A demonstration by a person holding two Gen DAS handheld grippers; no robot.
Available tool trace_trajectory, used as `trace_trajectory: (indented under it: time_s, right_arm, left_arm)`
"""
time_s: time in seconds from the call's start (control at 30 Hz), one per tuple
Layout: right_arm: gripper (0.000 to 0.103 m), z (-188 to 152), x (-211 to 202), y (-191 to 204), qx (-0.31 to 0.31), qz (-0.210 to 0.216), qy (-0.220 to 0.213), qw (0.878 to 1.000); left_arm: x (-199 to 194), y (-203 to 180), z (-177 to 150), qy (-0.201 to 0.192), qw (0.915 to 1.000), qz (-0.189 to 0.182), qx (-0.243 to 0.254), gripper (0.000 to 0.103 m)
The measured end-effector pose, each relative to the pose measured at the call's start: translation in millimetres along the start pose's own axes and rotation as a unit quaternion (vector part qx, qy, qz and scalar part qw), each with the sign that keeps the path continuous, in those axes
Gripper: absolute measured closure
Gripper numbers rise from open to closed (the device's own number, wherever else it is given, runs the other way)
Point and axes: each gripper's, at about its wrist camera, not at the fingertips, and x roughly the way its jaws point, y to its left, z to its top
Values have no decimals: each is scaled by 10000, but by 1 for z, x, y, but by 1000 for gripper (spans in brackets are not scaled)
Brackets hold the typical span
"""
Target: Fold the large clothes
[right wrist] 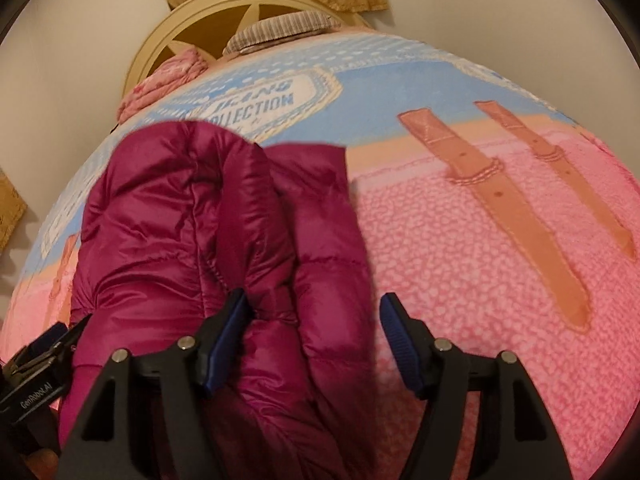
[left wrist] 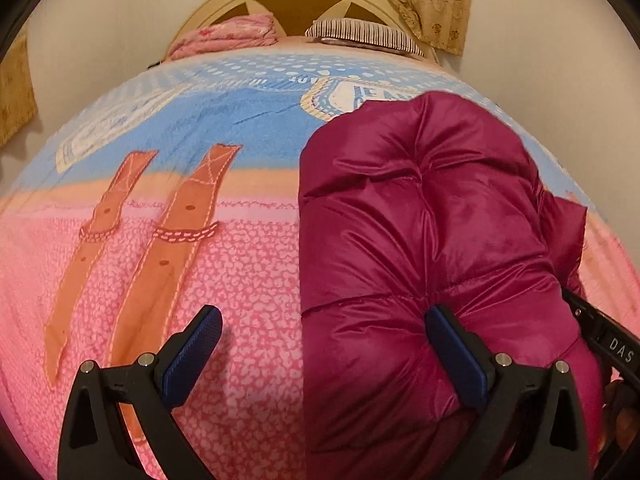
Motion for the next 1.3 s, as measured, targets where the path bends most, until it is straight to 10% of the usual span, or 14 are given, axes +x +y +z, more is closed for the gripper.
trace_trajectory:
  time_s: [0.43, 0.97, 1.3]
  right_arm:
    - [37, -9, 3, 6, -232, -174, -171, 9994]
    - [80, -14, -3, 13, -391, 414, -261, 9980]
    - [86, -31, -47, 27, -307, 756, -573, 9950]
  left_arm:
    - [10, -4, -2, 105, 9997, -224, 26, 2]
    - [-17, -34, -6, -155, 9949, -714, 693, 70]
    - [-80, -30, -18, -603, 9926, -600, 868, 79]
